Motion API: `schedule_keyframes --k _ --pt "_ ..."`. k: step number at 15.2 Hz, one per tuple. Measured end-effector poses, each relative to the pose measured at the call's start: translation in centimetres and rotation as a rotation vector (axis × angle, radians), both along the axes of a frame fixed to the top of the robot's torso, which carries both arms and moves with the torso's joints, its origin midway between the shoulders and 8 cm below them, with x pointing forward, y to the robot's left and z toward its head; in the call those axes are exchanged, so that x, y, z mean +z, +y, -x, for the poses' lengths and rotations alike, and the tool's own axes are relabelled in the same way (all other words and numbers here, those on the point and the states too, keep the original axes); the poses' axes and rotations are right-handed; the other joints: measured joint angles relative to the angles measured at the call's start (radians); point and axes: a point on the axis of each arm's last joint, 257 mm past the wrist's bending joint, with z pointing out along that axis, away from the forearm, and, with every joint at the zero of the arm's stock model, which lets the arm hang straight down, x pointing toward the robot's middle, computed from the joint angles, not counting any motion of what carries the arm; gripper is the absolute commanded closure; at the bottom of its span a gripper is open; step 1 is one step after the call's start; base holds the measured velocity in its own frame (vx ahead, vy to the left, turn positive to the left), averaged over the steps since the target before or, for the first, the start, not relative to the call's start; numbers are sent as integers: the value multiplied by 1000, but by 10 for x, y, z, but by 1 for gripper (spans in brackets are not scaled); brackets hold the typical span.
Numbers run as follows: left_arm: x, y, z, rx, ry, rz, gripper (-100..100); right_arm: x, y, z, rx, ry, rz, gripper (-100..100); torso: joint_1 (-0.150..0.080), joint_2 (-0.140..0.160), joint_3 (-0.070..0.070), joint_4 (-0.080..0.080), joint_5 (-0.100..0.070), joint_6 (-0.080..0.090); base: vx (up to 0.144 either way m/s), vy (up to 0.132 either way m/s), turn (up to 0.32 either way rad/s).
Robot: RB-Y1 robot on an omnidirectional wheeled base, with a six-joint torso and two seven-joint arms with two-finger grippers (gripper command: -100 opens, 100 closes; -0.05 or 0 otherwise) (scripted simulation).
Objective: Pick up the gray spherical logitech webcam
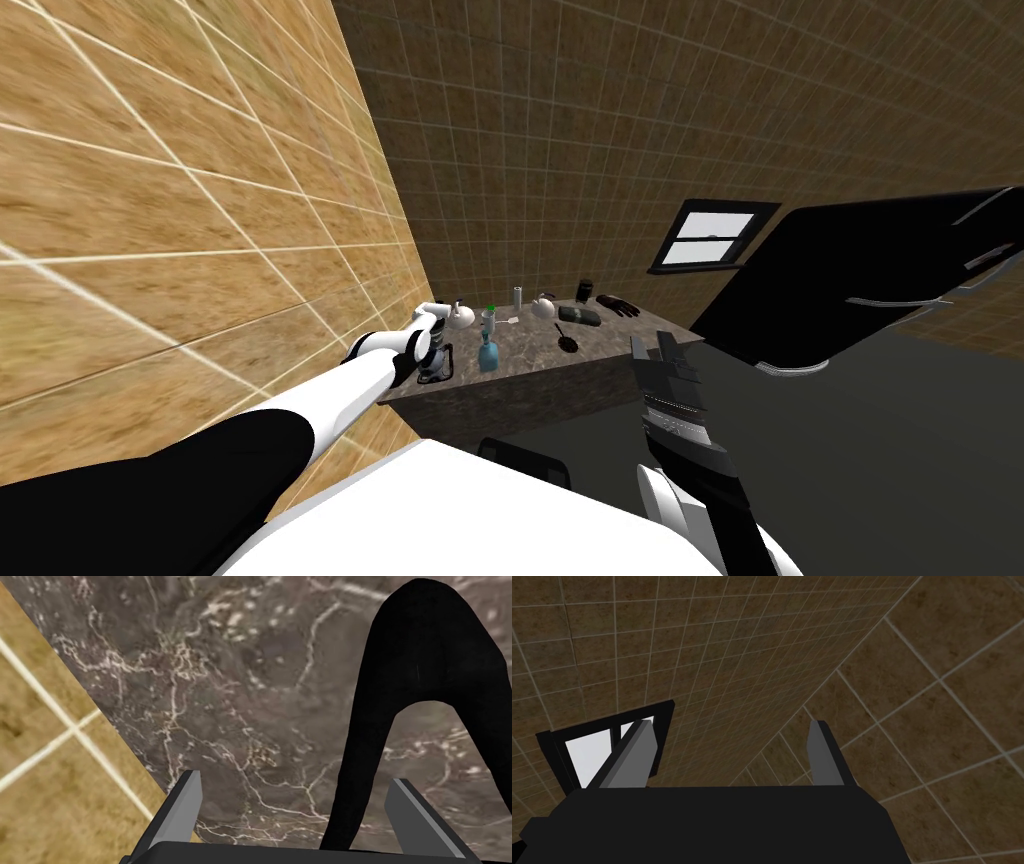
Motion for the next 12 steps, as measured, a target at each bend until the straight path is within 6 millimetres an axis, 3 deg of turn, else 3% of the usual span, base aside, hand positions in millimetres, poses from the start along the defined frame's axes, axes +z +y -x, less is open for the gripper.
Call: schedule_keyframes --k 4,11,12 --pt "8 4 -11 -7 -38 -18 -100 0 0 0 0 0 0 0 0 1 1 0 0 0 7 -9 26" --pt "-10 30 5 -65 -42 -20 -100 0 0 0 0 0 0 0 8 -2 -4 -6 4 -10 56 -75 202" --pt "-10 31 5 -68 -42 -21 100 0 0 0 0 0 0 0 9 -1 -3 -6 5 -9 7 -16 16"
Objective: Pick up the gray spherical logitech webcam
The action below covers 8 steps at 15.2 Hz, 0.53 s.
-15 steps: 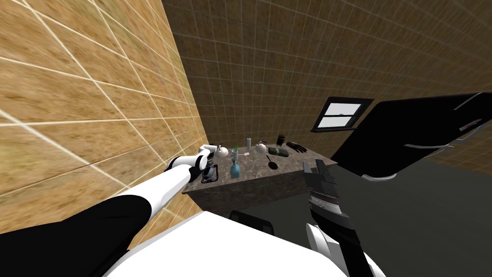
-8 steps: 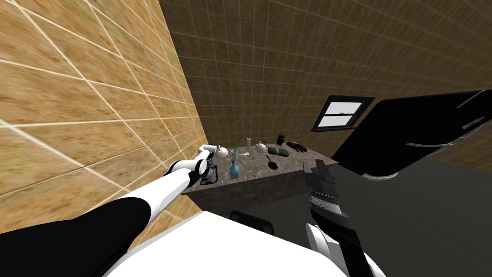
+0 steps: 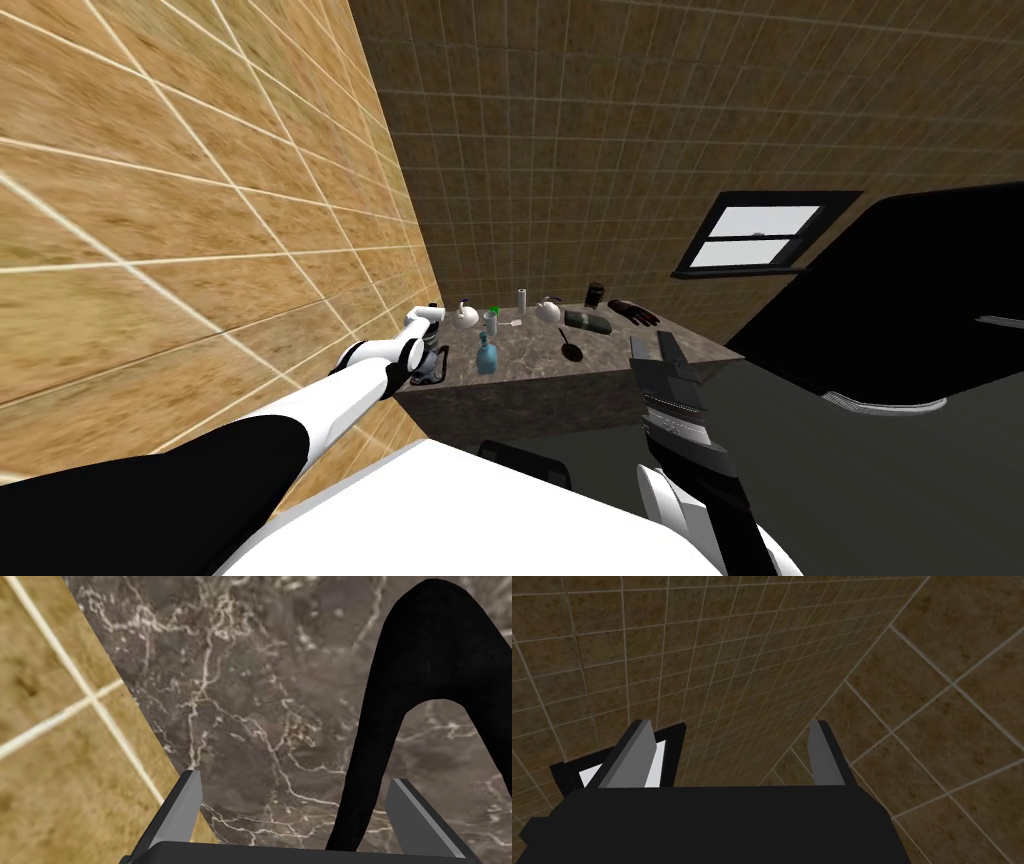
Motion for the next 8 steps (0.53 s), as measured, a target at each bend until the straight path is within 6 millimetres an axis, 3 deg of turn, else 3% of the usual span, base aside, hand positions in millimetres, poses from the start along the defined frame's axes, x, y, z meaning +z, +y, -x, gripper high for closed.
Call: schedule_keyframes --k 8 --pt "-3 2 3 -7 5 5 100 0 0 0 0 0 0 0 9 -1 -2 -2 2 -2 -1 0 -9"
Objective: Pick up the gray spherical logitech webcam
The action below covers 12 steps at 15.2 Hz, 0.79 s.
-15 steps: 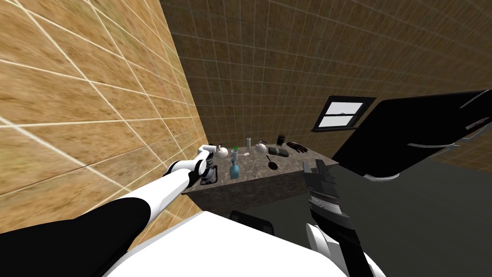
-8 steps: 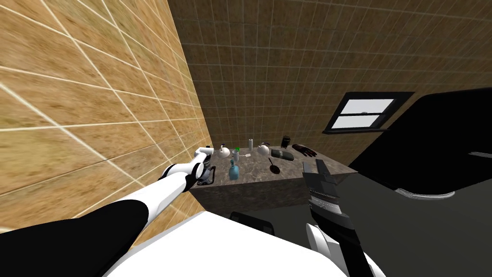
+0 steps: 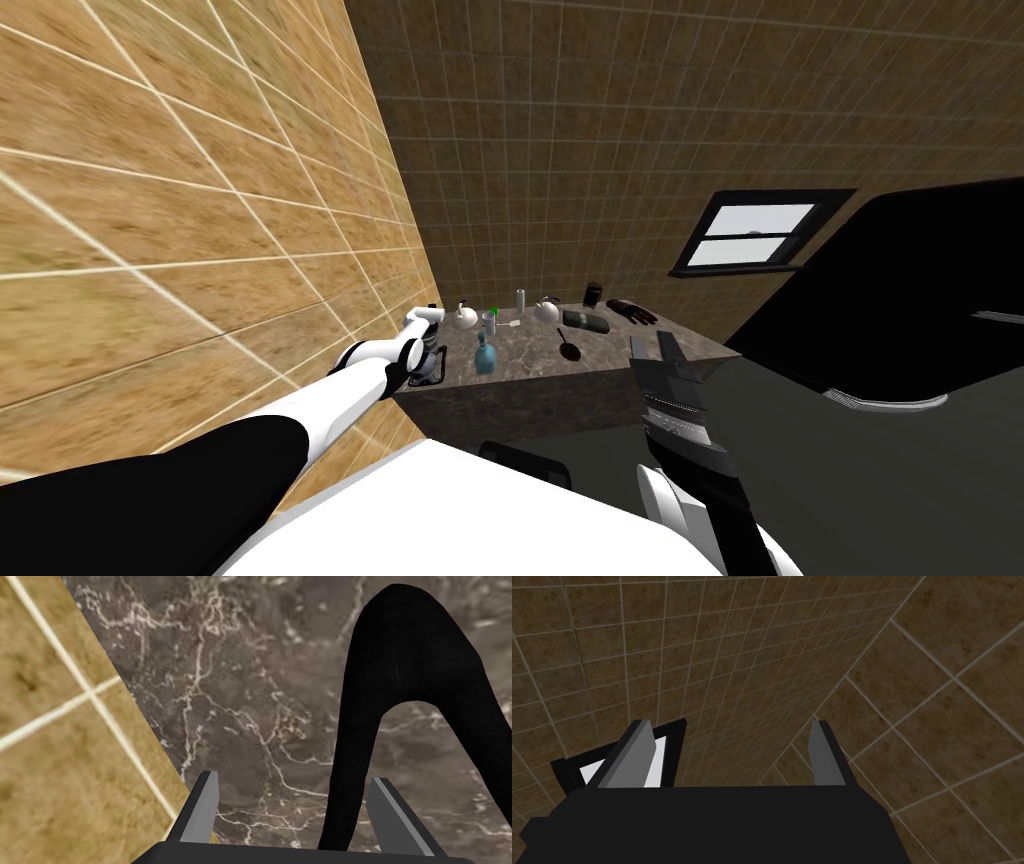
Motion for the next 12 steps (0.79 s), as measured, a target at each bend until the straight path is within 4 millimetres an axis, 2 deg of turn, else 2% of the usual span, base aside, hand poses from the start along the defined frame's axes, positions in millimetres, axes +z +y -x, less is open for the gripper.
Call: schedule_keyframes --k 7,12 --pt "0 1 1 0 0 -1 100 0 0 0 0 0 0 0 11 -7 -5 -4 3 -1 0 -4 3" --pt "19 5 -3 -2 -6 -8 100 0 0 0 0 0 0 0 8 -8 -5 -2 -1 -1 0 -34 13"
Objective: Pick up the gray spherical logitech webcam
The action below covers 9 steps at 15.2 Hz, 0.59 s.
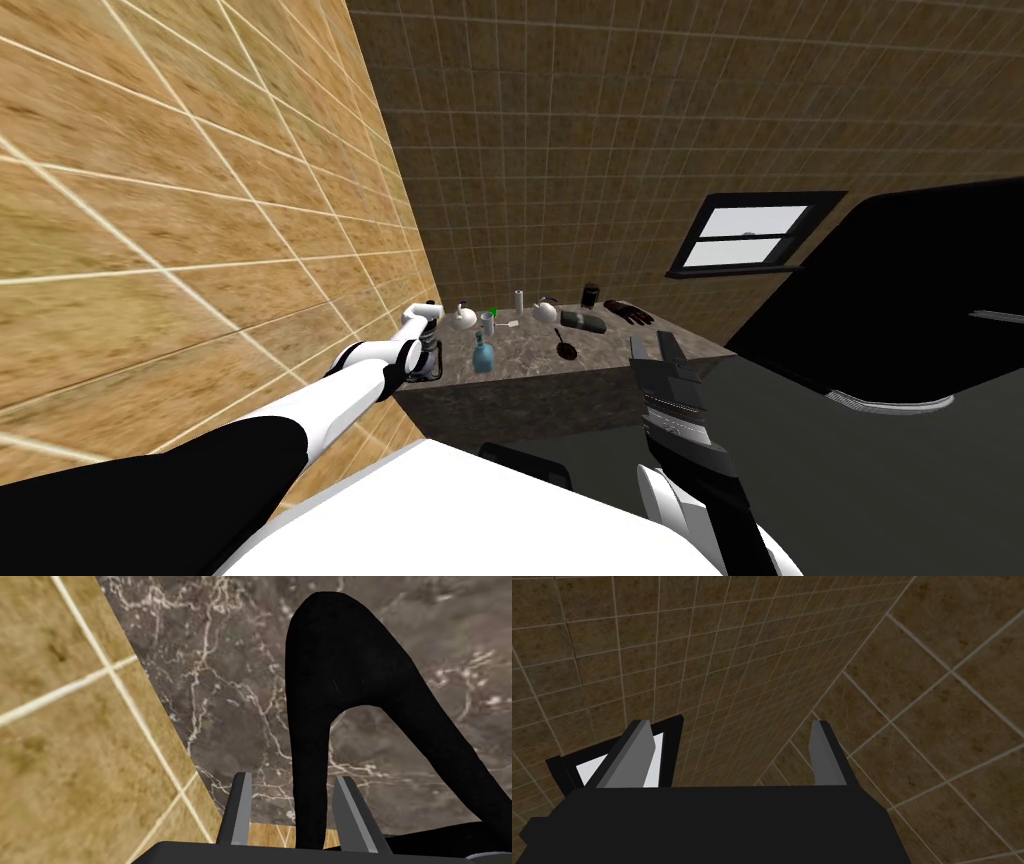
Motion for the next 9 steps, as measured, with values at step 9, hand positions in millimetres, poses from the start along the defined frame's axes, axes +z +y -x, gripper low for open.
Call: schedule_keyframes --k 9 --pt "46 11 -8 -14 -23 -25 100 0 0 0 0 0 0 0 -4 2 2 1 -2 1 -3 -38 13"
